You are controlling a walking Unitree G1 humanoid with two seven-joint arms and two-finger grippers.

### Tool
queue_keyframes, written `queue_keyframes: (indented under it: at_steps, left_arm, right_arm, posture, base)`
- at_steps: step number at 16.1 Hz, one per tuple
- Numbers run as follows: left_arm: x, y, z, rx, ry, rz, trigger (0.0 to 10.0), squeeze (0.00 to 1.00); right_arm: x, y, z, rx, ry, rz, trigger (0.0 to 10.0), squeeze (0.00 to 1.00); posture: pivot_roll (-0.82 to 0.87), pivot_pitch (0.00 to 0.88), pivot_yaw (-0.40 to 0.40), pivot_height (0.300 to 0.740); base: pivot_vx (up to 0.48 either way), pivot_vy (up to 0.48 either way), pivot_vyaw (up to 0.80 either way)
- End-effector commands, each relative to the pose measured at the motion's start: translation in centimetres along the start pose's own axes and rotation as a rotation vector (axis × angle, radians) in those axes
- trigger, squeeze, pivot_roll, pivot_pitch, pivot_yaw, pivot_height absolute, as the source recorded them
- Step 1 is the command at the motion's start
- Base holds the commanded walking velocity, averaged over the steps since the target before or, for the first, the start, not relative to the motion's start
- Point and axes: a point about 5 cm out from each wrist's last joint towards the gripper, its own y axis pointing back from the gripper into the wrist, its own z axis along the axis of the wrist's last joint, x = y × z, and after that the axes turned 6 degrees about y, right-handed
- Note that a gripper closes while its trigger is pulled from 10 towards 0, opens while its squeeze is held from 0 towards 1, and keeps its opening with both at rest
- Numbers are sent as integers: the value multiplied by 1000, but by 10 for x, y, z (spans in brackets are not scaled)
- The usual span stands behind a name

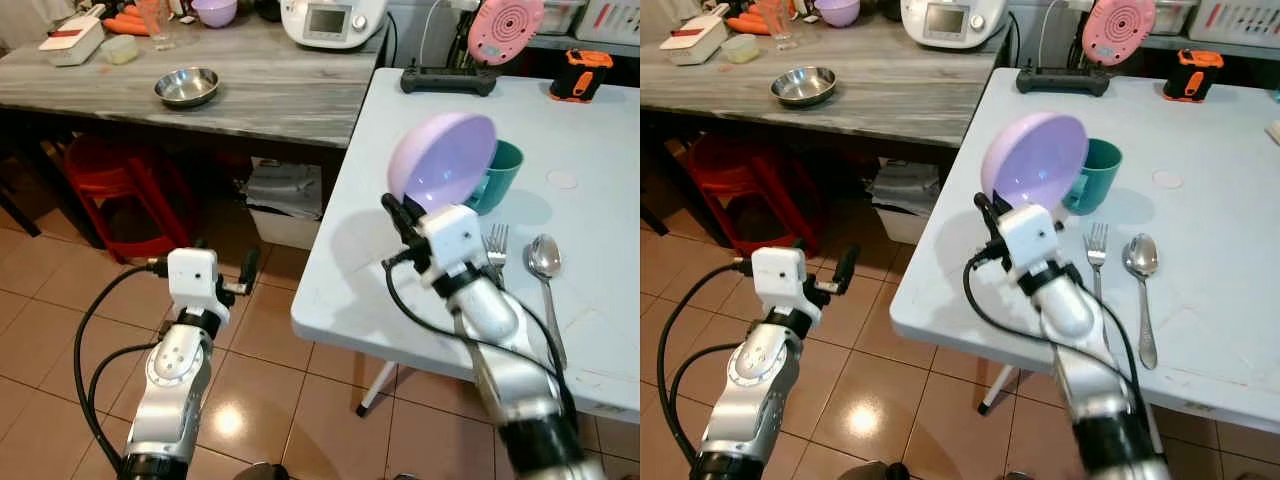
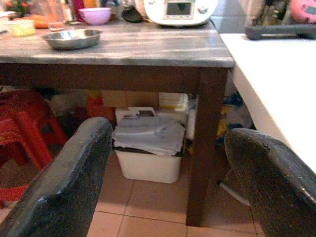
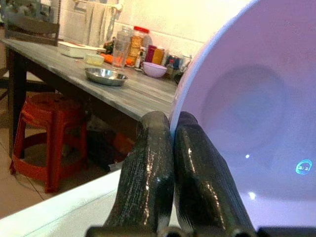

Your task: Setting the table

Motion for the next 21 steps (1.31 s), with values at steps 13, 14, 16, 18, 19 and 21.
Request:
queue_keyframes:
  at_steps: [13, 14, 16, 18, 19, 21]
  left_arm:
    - [-4, -4, -5, 2, 42, -16, 10000, 0]
    - [-4, -4, -5, 2, 43, -17, 10000, 0]
    - [-5, -5, -5, 1, 42, -22, 10000, 0]
    - [-5, -6, -5, 0, 41, -26, 10000, 0]
    - [-5, -6, -5, -1, 41, -26, 10000, 0]
    - [-4, -6, -5, -3, 40, -26, 10000, 0]
  right_arm:
    - [2, 11, 14, 94, -96, -101, 10000, 0]
    - [2, 11, 14, 94, -97, -101, 10000, 0]
    - [3, 12, 14, 97, -99, -100, 10000, 0]
    - [3, 12, 14, 98, -100, -99, 10000, 0]
    - [4, 11, 14, 96, -101, -97, 10000, 0]
    - [4, 11, 15, 91, -100, -95, 10000, 0]
  posture:
    - [-74, 77, 50, 740]
    - [-74, 77, 50, 740]
    - [-76, 76, 53, 740]
    - [-77, 74, 52, 740]
    - [-77, 74, 52, 740]
    - [-75, 72, 52, 740]
  base:
    - [0, 192, -553]
    - [0, 401, -413]
    - [0, 401, 0]
    - [0, 405, 0]
    - [0, 401, 0]
    - [0, 407, 0]
